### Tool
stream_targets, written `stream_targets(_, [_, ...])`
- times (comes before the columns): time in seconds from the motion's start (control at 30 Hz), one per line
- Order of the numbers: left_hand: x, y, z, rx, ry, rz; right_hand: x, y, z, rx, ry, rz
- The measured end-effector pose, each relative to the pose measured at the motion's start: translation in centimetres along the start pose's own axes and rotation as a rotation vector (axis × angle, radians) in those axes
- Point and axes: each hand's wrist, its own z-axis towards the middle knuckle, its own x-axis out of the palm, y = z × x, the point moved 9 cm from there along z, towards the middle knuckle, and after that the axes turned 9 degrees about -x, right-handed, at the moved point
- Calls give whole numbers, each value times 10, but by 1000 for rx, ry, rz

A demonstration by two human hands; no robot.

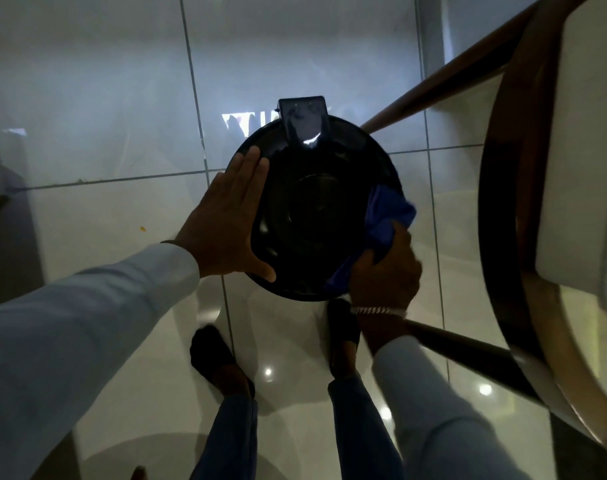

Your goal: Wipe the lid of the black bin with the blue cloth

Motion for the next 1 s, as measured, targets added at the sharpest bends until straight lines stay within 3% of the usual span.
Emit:
stream_targets(0.1, [-3,-7,-4,-76,37,37,2,-8,-36,201,72,148])
stream_targets(0.17, [-11,-21,-10,-176,87,-55,-9,5,-47,199,89,269])
stream_targets(0.27, [-38,-52,-35,-501,207,-679,-35,44,-44,100,219,354])
stream_targets(0.33, [-69,-84,-55,-596,197,-1072,-63,79,-33,31,289,398])
stream_targets(0.47, [-148,-152,-89,-502,30,-1300,-154,129,-12,15,317,597])
stream_targets(0.53, [-172,-181,-90,-471,-13,-1416,-203,124,6,75,222,844])
stream_targets(0.6, [-179,-213,-81,-466,10,-1515,-243,103,29,134,105,1035])
stream_targets(0.67, [-176,-252,-64,-436,83,-1682,-264,80,55,125,140,1097])
stream_targets(0.77, [-167,-299,-34,-407,84,-1614,-267,40,90,172,265,1062])
stream_targets(0.9, [-162,-325,-1,-423,-16,-1200,-265,-6,126,49,140,565])
stream_targets(1.0, [-161,-329,-12,-441,-67,-1121,-239,-19,132,5,332,236])
